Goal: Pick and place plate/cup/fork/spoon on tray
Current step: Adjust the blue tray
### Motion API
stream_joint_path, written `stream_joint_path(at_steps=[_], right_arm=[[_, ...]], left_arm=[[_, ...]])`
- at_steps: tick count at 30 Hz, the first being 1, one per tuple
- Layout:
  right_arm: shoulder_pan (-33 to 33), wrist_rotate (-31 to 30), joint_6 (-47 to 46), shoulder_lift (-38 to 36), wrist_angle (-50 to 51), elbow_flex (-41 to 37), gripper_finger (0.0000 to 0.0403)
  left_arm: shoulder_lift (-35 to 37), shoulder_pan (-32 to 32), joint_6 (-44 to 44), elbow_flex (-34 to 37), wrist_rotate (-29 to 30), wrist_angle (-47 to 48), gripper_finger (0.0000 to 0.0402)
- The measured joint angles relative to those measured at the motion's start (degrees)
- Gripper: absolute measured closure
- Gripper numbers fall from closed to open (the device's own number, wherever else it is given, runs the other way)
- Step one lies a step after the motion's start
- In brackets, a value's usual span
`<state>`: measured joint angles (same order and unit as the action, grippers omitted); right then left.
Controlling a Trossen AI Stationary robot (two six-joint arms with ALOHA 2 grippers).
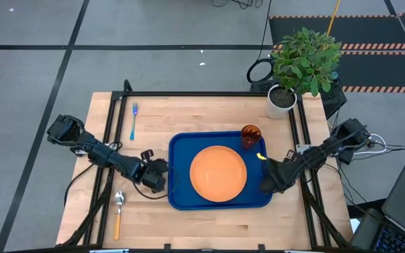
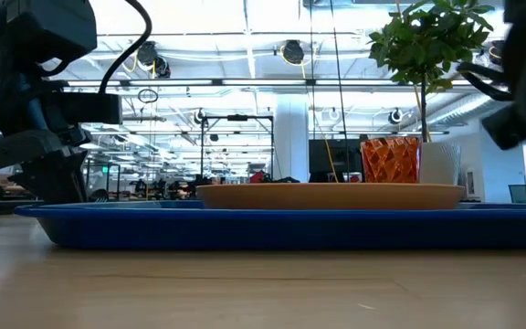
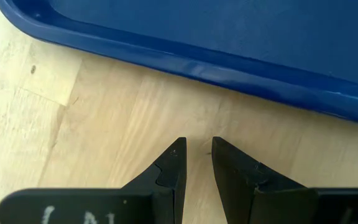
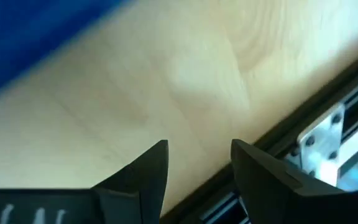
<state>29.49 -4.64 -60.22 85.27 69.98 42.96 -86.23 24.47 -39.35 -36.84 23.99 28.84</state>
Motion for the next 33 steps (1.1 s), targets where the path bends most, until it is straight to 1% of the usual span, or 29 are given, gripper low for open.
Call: stream_joint_path(at_steps=[3,8,11,18,28,33], right_arm=[[1.69,0.17,-2.62,-0.96,-2.39,-1.34,0.0234],[3.49,0.30,-3.58,-1.84,-13.96,-1.47,0.0234],[3.70,0.31,-3.50,-1.89,-17.72,-1.49,0.0234],[3.64,0.32,-3.57,-1.92,-19.44,-1.47,0.0234],[3.64,0.60,-2.05,-1.74,-25.70,-0.14,0.0234],[3.68,1.50,0.32,-1.70,-27.60,0.61,0.0234]], left_arm=[[0.00,-0.01,-0.29,0.00,0.04,0.00,0.0321],[0.01,-0.01,-1.57,0.00,0.25,0.02,0.0321],[0.01,-0.01,-1.69,0.00,0.33,0.02,0.0321],[0.01,-0.01,-1.47,0.00,1.40,0.04,0.0321],[-0.01,-0.07,-1.46,0.00,2.19,0.26,0.0321],[-0.01,-0.07,-1.59,0.00,2.16,0.61,0.0321]])
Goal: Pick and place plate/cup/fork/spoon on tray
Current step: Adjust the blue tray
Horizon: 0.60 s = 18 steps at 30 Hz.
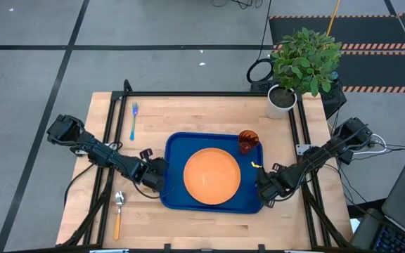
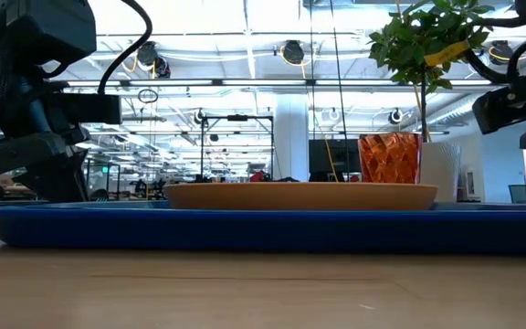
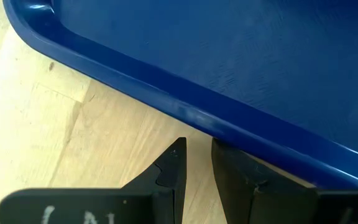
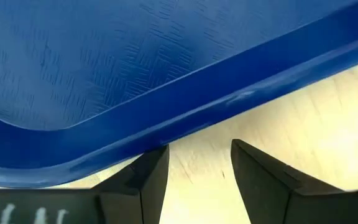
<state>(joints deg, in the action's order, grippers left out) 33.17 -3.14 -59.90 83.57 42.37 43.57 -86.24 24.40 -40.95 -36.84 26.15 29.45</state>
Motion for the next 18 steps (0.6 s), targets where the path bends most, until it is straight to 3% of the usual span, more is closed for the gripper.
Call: stream_joint_path(at_steps=[8,18], right_arm=[[-0.13,-2.99,1.93,-0.07,5.58,0.11,0.0234],[-0.92,-5.13,3.00,-0.07,5.47,-0.02,0.0234]], left_arm=[[0.02,0.00,-0.59,0.00,-0.02,-1.25,0.0321],[0.01,0.00,-0.66,0.00,-0.02,-1.25,0.0321]])
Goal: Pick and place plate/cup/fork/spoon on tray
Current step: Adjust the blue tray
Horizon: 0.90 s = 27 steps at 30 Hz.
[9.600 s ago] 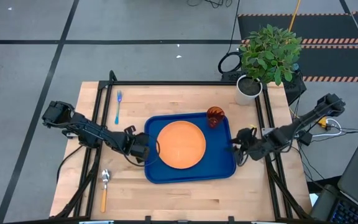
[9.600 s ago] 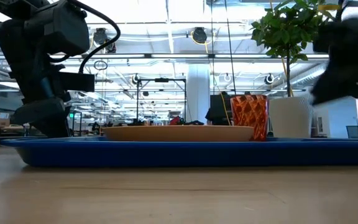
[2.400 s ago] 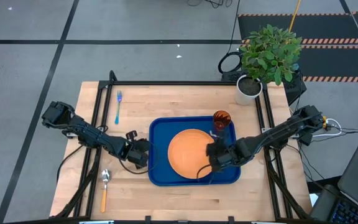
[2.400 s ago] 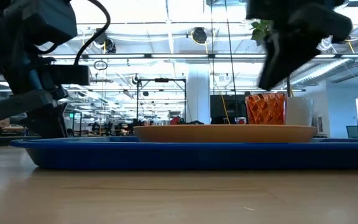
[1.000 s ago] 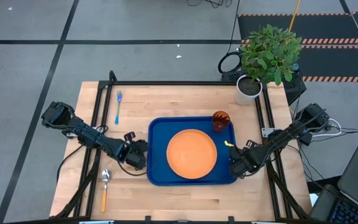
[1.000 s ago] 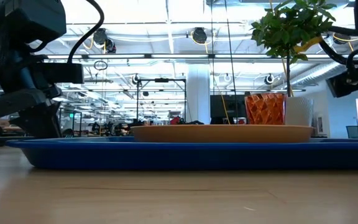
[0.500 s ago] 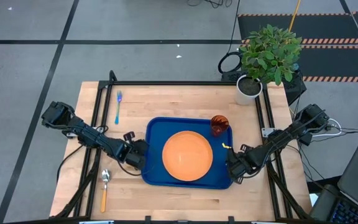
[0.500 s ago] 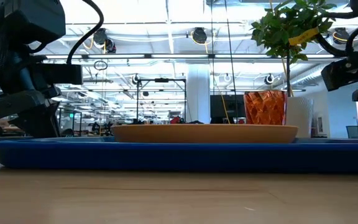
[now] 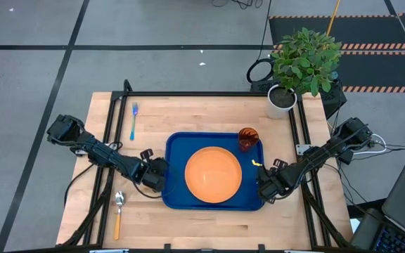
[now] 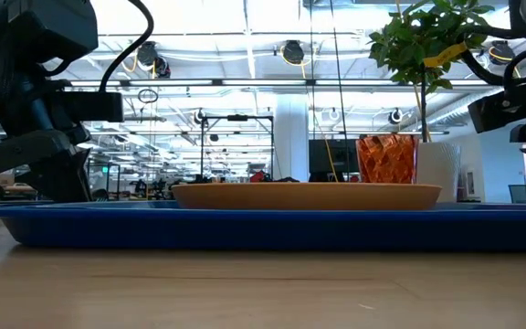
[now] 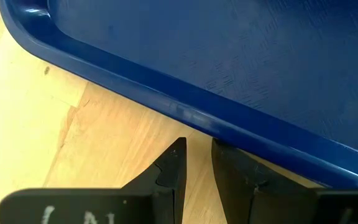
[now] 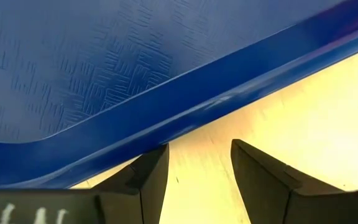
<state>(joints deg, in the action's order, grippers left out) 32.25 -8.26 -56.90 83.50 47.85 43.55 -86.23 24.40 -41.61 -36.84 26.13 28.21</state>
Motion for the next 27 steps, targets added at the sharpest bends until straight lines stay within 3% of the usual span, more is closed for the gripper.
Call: stream_joint_path(at_steps=[6,27], right_arm=[[-0.67,-3.17,1.91,0.00,0.05,-0.11,0.0234],[-2.16,-2.13,2.16,0.00,-0.96,-0.11,0.0234]], left_arm=[[-0.01,0.02,-0.11,0.02,-0.02,0.44,0.0321],[-0.01,0.09,-1.03,0.09,-0.83,0.68,0.0321]])
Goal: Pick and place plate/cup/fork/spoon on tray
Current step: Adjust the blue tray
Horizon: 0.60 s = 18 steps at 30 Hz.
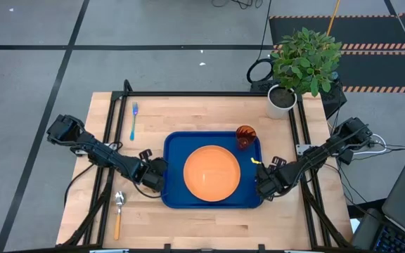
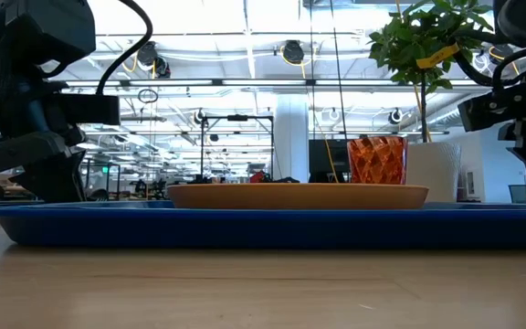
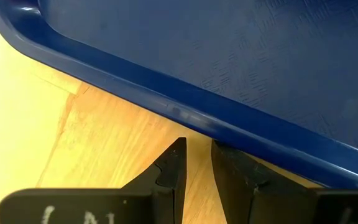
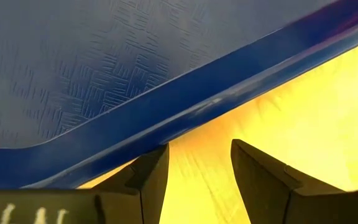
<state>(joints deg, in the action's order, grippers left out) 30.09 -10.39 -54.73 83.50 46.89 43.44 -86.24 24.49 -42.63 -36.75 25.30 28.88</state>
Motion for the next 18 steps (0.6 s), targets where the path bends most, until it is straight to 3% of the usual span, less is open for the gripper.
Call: stream_joint_path(at_steps=[18], right_arm=[[-0.04,-1.66,-1.40,-2.32,3.80,0.13,0.0234]], left_arm=[[3.08,-0.09,0.42,-0.17,-2.51,5.14,0.0321]])
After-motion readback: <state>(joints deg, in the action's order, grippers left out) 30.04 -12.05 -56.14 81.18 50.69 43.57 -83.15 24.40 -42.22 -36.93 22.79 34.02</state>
